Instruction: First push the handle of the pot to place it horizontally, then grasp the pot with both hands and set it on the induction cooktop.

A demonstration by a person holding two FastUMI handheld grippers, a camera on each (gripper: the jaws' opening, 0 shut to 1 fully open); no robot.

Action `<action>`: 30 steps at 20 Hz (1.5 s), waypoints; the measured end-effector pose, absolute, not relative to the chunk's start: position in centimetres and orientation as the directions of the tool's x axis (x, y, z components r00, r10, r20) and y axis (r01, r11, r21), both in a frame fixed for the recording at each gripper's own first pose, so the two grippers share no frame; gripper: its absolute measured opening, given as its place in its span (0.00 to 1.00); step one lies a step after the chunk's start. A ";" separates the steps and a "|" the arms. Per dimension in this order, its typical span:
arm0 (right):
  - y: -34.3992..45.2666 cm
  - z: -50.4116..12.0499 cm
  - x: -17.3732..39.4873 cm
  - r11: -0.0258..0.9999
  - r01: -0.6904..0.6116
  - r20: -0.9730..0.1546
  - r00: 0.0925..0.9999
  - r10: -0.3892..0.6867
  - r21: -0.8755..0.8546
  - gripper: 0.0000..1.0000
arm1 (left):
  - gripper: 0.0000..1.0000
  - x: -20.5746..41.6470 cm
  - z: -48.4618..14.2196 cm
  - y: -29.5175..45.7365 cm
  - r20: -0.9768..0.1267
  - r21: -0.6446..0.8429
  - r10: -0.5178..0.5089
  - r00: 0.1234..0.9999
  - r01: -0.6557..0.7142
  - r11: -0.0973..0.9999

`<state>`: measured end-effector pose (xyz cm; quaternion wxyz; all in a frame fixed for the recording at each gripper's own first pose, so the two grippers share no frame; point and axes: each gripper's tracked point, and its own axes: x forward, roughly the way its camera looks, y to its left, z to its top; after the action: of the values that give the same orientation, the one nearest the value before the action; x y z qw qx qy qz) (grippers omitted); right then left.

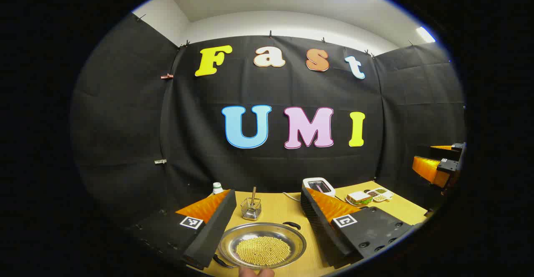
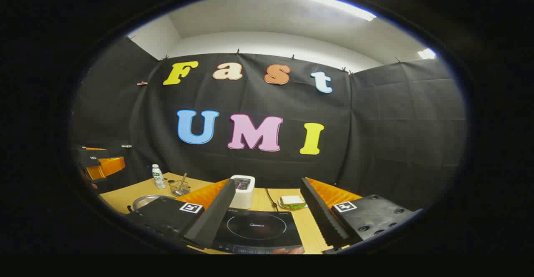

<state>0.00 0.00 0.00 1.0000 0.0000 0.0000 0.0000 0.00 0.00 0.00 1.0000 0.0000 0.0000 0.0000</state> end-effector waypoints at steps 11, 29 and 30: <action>0.5 -0.1 -0.3 1.000 -0.007 -0.005 1.000 0.007 0.020 0.98 | 0.97 -0.5 -0.1 0.7 0.002 -0.003 0.013 1.000 -0.013 1.000; 1.1 0.1 -1.3 1.000 -0.019 0.005 1.000 0.019 0.004 0.98 | 0.56 -2.2 0.4 0.1 0.020 0.028 -0.054 0.998 0.053 0.998; 1.1 0.0 -1.3 1.000 -0.021 0.003 1.000 0.021 0.006 0.98 | 0.44 -2.3 0.2 -0.3 0.008 0.042 -0.079 0.997 0.079 0.996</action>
<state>-1.29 1.07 0.01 0.9999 0.0031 -0.0015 0.0103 -2.31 -0.26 0.21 0.9990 0.0207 -0.0046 -0.0394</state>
